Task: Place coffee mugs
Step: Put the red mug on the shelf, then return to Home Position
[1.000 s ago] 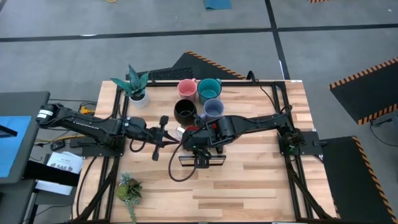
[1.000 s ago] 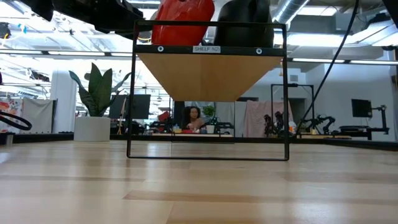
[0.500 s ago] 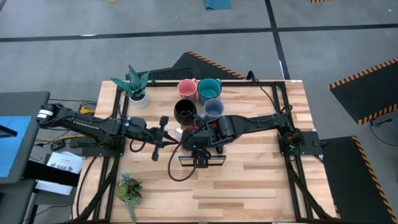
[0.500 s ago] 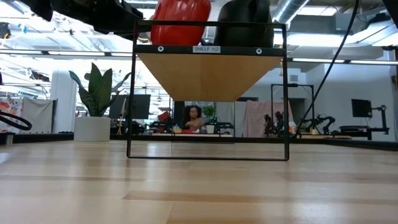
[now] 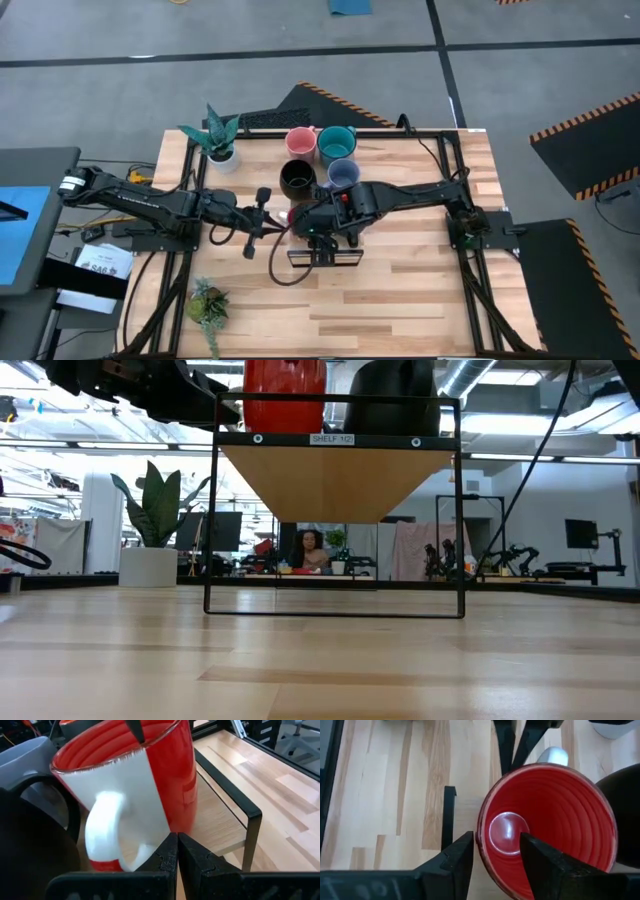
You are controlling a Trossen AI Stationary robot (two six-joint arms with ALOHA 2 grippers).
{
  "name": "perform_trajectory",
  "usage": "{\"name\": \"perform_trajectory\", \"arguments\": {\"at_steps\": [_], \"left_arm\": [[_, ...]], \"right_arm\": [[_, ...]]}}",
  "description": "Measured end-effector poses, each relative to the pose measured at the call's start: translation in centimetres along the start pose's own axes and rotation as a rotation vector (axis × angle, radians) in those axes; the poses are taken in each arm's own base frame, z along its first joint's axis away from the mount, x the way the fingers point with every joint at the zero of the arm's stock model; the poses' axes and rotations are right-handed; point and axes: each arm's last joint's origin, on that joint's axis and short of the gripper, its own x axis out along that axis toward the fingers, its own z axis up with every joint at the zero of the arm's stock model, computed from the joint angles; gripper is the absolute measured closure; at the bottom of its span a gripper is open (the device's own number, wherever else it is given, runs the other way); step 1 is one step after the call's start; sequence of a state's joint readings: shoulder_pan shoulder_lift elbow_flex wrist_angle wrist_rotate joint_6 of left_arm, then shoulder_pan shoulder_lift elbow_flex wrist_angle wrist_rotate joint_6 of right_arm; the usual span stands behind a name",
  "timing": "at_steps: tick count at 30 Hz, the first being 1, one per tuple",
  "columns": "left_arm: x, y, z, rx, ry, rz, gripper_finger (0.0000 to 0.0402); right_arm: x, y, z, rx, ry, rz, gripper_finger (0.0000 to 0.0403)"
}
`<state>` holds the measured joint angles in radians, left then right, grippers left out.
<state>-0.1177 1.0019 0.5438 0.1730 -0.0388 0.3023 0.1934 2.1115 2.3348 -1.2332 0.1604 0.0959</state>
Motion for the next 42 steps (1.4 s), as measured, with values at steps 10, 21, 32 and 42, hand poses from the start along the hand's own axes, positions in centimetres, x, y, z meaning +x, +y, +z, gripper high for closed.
{"name": "perform_trajectory", "arguments": {"at_steps": [10,21,32,42], "left_arm": [[-0.1,0.5,0.2,-0.002,0.023,0.129,0.0401],[-1.0,0.8,0.8,-0.005,0.038,0.160,0.0401],[-5.4,1.2,1.5,-0.078,0.001,0.192,0.0401],[-8.2,1.1,0.7,-0.082,-0.075,0.205,0.0401]], "right_arm": [[-1.9,-0.3,0.0,-0.023,-0.025,0.002,0.0223],[-4.7,-1.1,-0.4,-0.014,-0.057,-0.002,0.0223],[-5.7,-2.1,-1.7,-0.001,0.048,-0.065,0.0223],[-10.0,-3.3,-3.5,0.025,0.075,-0.093,0.0249]]}}
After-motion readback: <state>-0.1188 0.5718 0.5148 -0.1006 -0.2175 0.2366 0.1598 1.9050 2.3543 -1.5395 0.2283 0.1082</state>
